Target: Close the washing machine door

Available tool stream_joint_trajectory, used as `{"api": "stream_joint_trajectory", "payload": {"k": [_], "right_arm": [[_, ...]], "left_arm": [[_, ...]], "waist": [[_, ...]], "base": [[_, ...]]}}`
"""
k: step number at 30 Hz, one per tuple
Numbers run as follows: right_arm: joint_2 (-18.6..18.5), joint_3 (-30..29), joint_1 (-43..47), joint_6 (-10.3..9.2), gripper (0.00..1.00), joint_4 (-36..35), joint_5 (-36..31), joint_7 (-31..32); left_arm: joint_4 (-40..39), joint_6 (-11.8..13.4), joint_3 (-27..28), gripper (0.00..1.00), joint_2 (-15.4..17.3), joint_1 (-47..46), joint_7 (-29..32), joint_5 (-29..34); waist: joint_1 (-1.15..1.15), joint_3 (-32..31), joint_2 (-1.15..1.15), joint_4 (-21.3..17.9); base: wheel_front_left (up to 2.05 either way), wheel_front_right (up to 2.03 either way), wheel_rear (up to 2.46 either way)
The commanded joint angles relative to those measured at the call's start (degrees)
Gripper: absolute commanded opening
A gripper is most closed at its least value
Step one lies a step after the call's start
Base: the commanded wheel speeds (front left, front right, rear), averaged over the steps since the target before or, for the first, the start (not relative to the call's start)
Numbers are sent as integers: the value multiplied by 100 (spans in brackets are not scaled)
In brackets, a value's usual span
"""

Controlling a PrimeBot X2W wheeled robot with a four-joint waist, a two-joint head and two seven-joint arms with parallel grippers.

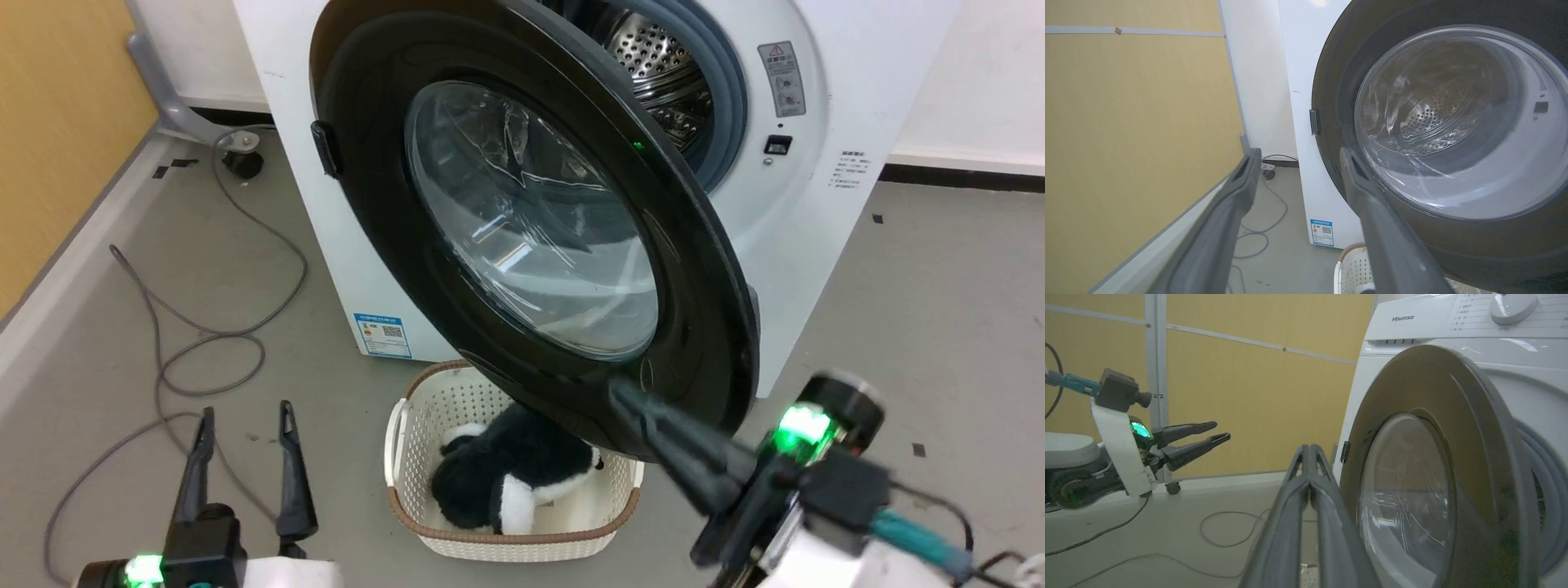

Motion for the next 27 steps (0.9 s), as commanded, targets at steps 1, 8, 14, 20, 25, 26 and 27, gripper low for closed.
{"api": "stream_joint_trajectory", "payload": {"k": [1,8,14,20,25,26,27], "right_arm": [[-153,215,46,-4,0,329,-36,-19],[-308,70,101,-4,0,1501,-78,-19],[-181,-547,-68,-4,0,1987,-109,-19],[12,-1174,-473,-4,0,2355,-248,-19],[108,-1760,-903,-4,0,2689,-498,-19],[141,-1919,-1005,-4,0,2745,-561,-19],[163,-2044,-1105,-4,0,2797,-642,-19]], "left_arm": [[23,-76,14,100,-83,12,-24,92],[6,-286,1,100,-308,-151,-24,290],[-4,-431,28,100,-435,-386,-24,406],[-34,-512,104,100,-529,-591,-24,476],[-64,-578,92,100,-600,-778,-24,530],[-69,-592,80,100,-620,-839,-24,546],[-74,-604,68,100,-640,-905,-24,559]], "waist": [[0,14,0,-17],[0,208,0,-52],[0,505,0,-66],[0,876,0,-131],[0,1158,0,-103],[0,1237,0,-78],[0,1313,0,-52]], "base": [[0,0,0],[0,0,0],[0,0,0],[0,0,0],[0,0,0],[0,0,0],[0,0,0]]}}
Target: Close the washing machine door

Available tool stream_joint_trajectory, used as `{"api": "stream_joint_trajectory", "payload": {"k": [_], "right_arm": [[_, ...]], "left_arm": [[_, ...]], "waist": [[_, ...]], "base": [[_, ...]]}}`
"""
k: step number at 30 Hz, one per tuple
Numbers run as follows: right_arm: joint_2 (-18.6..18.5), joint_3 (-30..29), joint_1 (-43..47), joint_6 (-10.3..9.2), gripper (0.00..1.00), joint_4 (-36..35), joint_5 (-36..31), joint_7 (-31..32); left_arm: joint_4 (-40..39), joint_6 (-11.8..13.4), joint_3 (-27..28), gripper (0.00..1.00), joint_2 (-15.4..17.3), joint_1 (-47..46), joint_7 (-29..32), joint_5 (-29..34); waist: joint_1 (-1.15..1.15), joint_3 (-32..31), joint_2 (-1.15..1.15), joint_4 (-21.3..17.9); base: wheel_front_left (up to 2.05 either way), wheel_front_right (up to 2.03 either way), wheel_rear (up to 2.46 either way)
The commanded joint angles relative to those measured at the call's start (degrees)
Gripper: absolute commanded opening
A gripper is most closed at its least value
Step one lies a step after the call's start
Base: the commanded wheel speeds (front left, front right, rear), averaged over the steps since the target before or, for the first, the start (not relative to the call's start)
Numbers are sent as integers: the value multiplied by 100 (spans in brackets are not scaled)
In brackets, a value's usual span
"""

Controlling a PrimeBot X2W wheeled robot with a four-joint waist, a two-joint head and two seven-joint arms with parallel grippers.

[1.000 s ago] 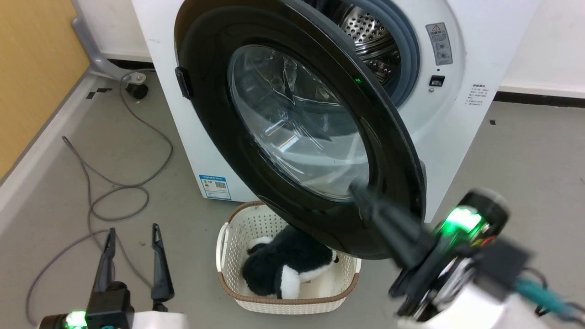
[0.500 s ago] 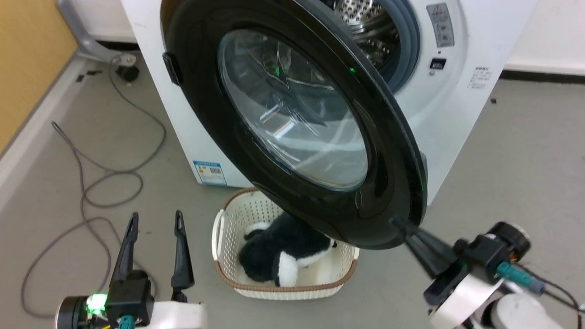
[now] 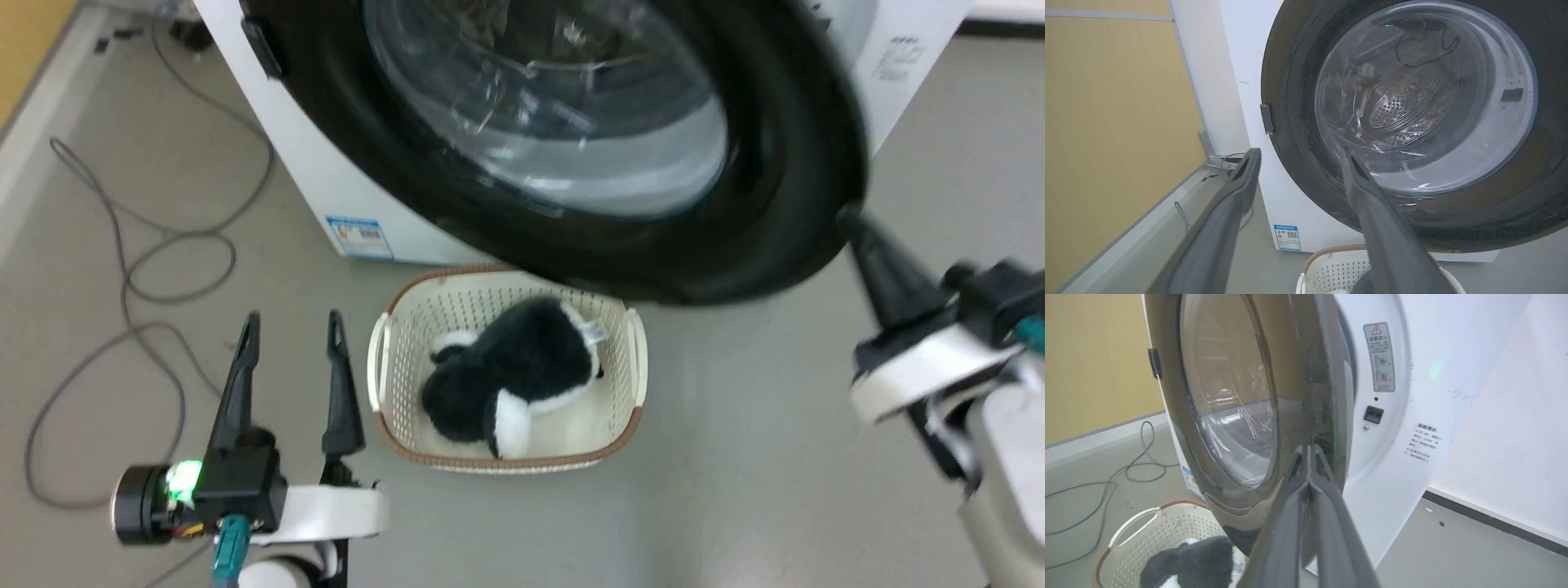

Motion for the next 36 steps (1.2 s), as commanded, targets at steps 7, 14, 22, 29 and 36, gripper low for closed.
{"api": "stream_joint_trajectory", "payload": {"k": [7,14,22,29,36], "right_arm": [[114,-614,-946,-6,0,628,-436,-21],[109,-1009,-1818,-6,0,1399,-416,-21],[-23,-1444,-2406,-6,0,1953,-537,-21],[86,-1712,-2400,-6,0,2055,-827,-21],[392,-1668,-1646,-6,0,1371,-1078,-21]], "left_arm": [[-68,-103,-68,100,-121,-510,-24,93],[-77,-112,-100,100,-218,-740,-24,80],[-66,-67,-107,100,-298,-839,-24,67],[-10,-9,-55,100,-323,-788,-24,111],[140,40,124,100,-249,-534,-24,156]], "waist": [[0,664,0,272],[0,1040,0,510],[0,1190,0,715],[0,1079,0,709],[0,572,0,479]], "base": [[0,0,0],[0,0,0],[0,0,0],[0,0,0],[0,0,0]]}}
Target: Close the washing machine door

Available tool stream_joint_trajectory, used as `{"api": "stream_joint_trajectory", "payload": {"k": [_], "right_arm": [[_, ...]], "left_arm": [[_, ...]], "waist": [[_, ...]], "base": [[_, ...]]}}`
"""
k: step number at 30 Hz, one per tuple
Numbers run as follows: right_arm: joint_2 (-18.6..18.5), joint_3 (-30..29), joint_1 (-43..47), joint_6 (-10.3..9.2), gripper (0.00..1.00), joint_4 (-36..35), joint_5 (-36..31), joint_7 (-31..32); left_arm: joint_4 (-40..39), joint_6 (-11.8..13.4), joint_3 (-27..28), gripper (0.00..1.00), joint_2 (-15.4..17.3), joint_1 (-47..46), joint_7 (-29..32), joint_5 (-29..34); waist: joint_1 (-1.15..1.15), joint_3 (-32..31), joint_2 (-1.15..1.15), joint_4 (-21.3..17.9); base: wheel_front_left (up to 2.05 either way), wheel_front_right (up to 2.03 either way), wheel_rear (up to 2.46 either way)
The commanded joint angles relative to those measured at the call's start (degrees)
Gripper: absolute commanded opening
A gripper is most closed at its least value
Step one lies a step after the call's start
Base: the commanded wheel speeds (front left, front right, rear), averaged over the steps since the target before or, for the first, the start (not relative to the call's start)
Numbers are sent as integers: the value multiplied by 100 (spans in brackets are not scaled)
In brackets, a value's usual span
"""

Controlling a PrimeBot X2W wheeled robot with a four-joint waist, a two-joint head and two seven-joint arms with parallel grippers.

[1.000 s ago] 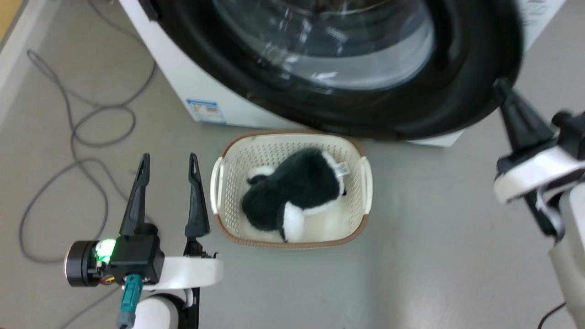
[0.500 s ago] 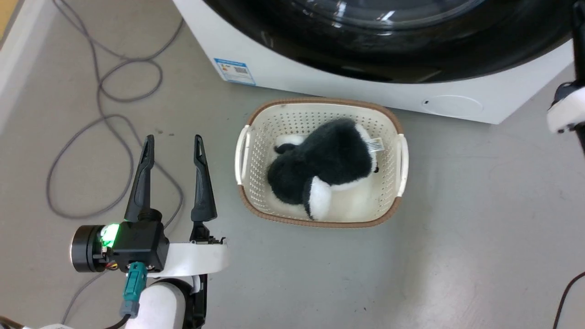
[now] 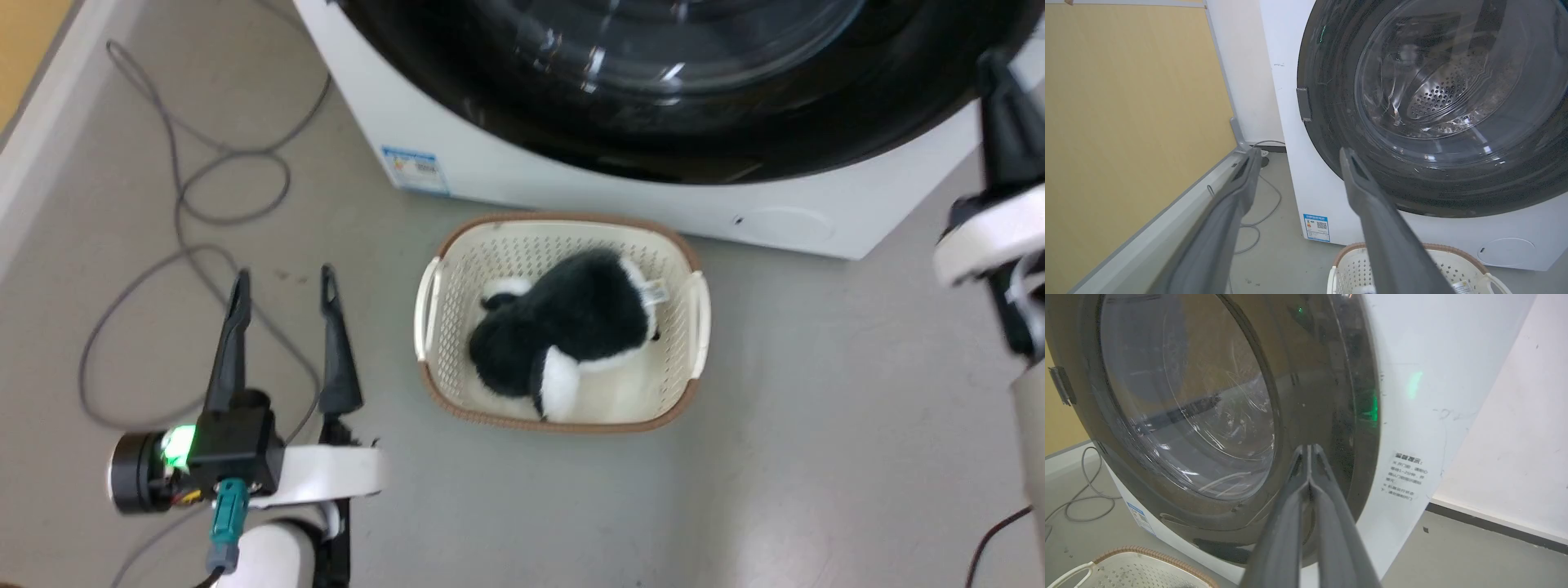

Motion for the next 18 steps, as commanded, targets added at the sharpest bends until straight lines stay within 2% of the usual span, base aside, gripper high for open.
{"api": "stream_joint_trajectory", "payload": {"k": [1,7,12,18], "right_arm": [[97,18,314,-5,0,-296,-126,-21],[329,334,1300,-5,0,-1565,-368,-21],[485,378,2082,-5,0,-2114,-286,-21],[980,262,3048,-5,0,-2774,37,-21]], "left_arm": [[61,39,77,100,52,161,-24,60],[249,180,320,100,179,515,-24,90],[318,221,430,100,257,846,-24,88],[293,217,415,100,298,1257,-24,106]], "waist": [[0,-300,0,-201],[0,-941,0,-539],[0,-1450,0,-745],[0,-1882,0,-959]], "base": [[0,0,0],[0,0,0],[0,0,0],[0,0,0]]}}
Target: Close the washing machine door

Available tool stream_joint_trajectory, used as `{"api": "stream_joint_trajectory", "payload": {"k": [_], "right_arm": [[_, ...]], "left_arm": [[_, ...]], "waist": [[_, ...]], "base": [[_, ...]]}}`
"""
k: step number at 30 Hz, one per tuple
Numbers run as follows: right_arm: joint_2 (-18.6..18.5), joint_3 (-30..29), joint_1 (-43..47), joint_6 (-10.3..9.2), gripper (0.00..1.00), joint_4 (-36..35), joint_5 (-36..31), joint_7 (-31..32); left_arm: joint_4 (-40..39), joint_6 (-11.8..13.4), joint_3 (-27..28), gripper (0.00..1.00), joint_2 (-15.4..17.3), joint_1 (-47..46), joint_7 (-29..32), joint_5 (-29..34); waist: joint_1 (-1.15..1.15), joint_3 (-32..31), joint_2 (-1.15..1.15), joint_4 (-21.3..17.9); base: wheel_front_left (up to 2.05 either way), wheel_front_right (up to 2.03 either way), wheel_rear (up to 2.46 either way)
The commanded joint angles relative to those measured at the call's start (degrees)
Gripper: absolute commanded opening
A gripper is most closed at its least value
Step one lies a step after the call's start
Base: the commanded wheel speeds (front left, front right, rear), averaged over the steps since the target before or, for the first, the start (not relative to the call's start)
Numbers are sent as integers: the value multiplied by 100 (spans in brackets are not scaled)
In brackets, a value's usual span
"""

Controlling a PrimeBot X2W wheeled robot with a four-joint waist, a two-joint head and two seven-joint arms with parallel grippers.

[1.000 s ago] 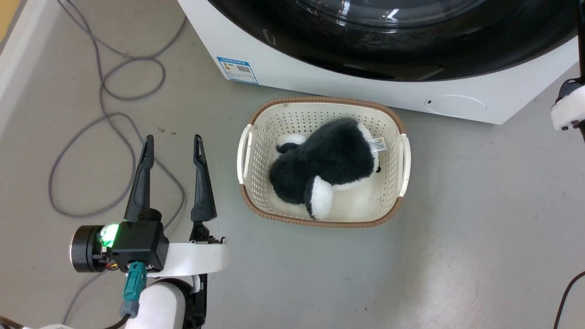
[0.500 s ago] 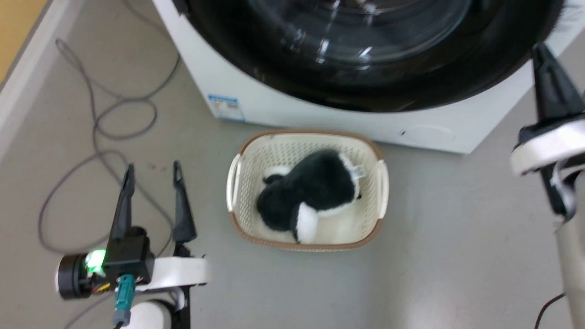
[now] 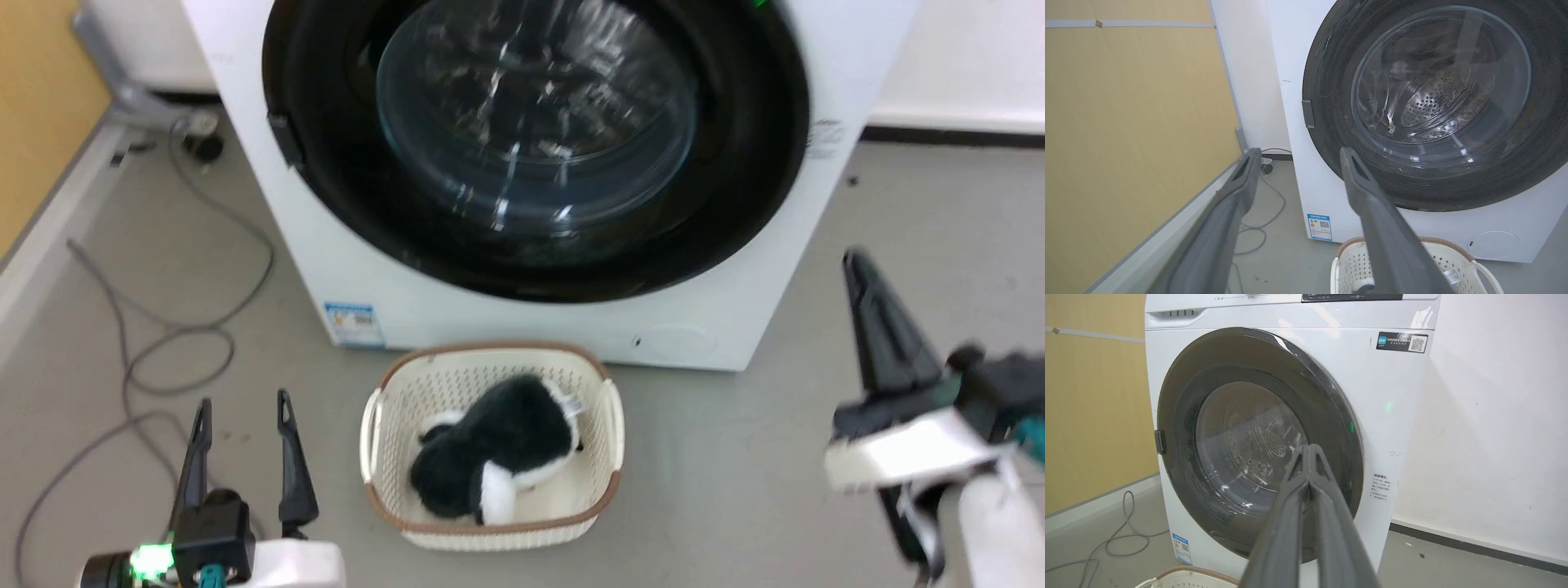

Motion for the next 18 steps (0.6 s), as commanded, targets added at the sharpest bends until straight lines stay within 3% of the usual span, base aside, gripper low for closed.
{"api": "stream_joint_trajectory", "payload": {"k": [1,2,3,9,17,18], "right_arm": [[160,-46,378,-5,0,-94,150,-20],[215,-61,516,-5,44,-108,176,-20],[278,-97,641,-5,100,-122,217,-20],[515,-436,1256,-5,100,-222,368,-20],[538,-339,1720,-5,100,-176,649,-20],[501,-330,1662,-1,0,-174,619,0]], "left_arm": [[-19,24,7,100,37,162,-24,20],[-28,27,8,100,42,219,-24,18],[-37,28,8,100,54,266,-24,25],[-94,-61,-83,100,114,430,-24,33],[-93,-254,-128,100,91,485,-24,-121],[-87,-254,-131,0,86,428,0,-116]], "waist": [[1,-318,0,-237],[1,-366,0,-273],[1,-398,0,-306],[1,-538,0,-492],[1,-578,0,-641],[1,-578,0,-642]], "base": [[0,0,0],[0,0,0],[0,0,0],[0,0,0],[0,0,0],[0,0,0]]}}
